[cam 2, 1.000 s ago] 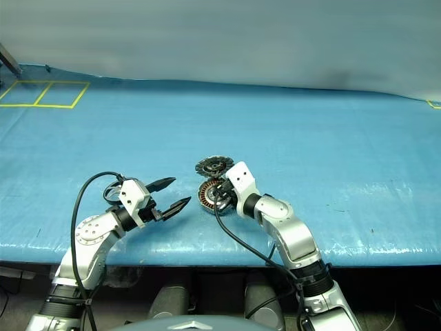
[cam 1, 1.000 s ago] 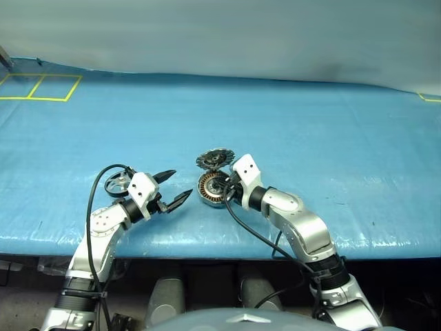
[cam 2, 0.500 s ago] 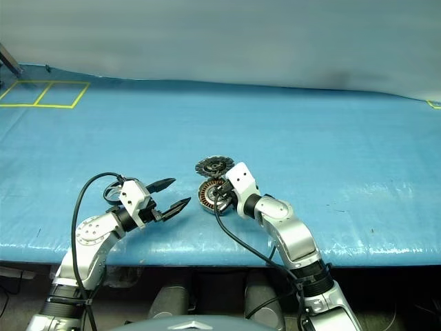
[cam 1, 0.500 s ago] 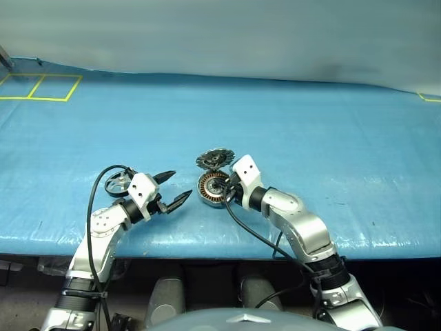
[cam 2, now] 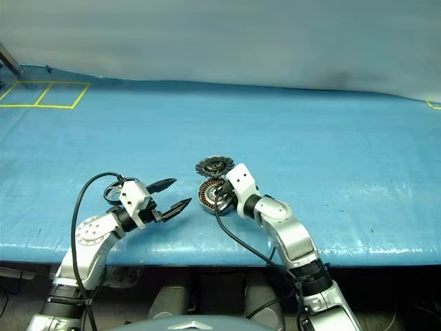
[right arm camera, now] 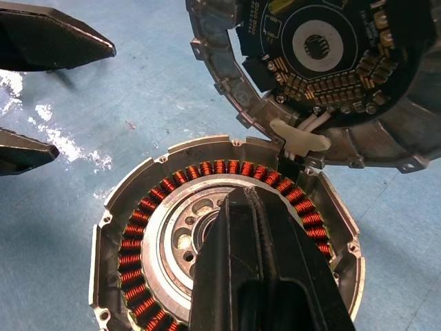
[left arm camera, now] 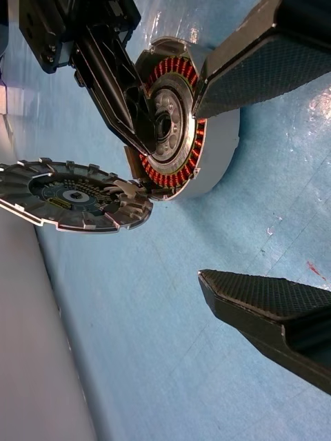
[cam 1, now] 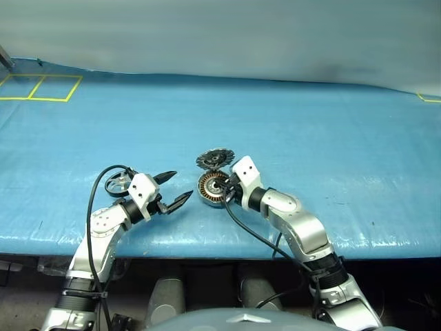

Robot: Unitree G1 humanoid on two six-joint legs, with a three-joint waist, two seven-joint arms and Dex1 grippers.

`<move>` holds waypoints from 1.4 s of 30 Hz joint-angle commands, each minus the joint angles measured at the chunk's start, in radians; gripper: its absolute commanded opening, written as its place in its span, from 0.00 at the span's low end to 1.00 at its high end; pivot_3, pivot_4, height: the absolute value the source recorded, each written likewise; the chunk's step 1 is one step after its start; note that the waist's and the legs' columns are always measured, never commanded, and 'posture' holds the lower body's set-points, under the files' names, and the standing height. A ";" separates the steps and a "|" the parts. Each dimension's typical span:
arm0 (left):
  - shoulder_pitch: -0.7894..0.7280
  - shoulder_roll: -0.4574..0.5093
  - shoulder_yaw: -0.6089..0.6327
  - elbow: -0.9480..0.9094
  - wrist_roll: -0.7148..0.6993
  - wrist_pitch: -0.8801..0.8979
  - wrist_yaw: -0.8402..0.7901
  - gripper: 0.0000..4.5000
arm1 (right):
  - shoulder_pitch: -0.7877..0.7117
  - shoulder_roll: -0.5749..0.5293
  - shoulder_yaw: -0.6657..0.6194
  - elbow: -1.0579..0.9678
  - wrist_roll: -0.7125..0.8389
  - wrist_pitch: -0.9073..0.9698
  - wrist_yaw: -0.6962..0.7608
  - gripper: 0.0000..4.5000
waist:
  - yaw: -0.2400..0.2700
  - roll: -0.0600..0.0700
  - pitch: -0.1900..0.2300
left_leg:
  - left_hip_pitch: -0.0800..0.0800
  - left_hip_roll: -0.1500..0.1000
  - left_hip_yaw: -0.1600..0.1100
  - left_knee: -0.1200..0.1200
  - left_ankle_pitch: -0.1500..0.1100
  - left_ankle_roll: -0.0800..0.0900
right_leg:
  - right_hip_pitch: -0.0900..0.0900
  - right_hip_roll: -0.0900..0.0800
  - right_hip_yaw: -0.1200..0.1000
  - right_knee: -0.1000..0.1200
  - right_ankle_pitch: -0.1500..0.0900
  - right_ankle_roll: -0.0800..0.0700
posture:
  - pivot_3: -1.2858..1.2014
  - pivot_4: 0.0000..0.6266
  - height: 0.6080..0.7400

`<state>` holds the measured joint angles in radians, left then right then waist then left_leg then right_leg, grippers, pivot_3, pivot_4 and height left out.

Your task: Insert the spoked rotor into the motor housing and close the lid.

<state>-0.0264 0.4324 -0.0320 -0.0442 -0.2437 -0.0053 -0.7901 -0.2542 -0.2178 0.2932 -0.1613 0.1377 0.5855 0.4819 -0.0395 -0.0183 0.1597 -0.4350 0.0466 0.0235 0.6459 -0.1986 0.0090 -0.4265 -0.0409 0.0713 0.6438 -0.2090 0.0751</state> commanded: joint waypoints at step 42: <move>0.008 -0.004 -0.001 -0.014 -0.009 -0.008 0.001 0.84 | 0.000 -0.011 0.001 -0.126 0.017 0.037 0.012 0.01 | 0.003 -0.005 -0.005 | -0.001 0.000 0.001 -0.001 -0.001 -0.002 | -0.001 -0.002 -0.001 -0.001 0.000 0.000 | 0.52 0.24 1.00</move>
<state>-0.0185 0.4325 -0.0319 -0.0442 -0.2450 -0.0050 -0.7880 -0.2466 -0.2312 0.3132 -0.2499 0.1423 0.6220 0.4973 -0.0369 -0.0235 0.1546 -0.4363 0.0463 0.0242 0.6454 -0.1995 0.0075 -0.4278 -0.0430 0.0699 0.6431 -0.2088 0.0747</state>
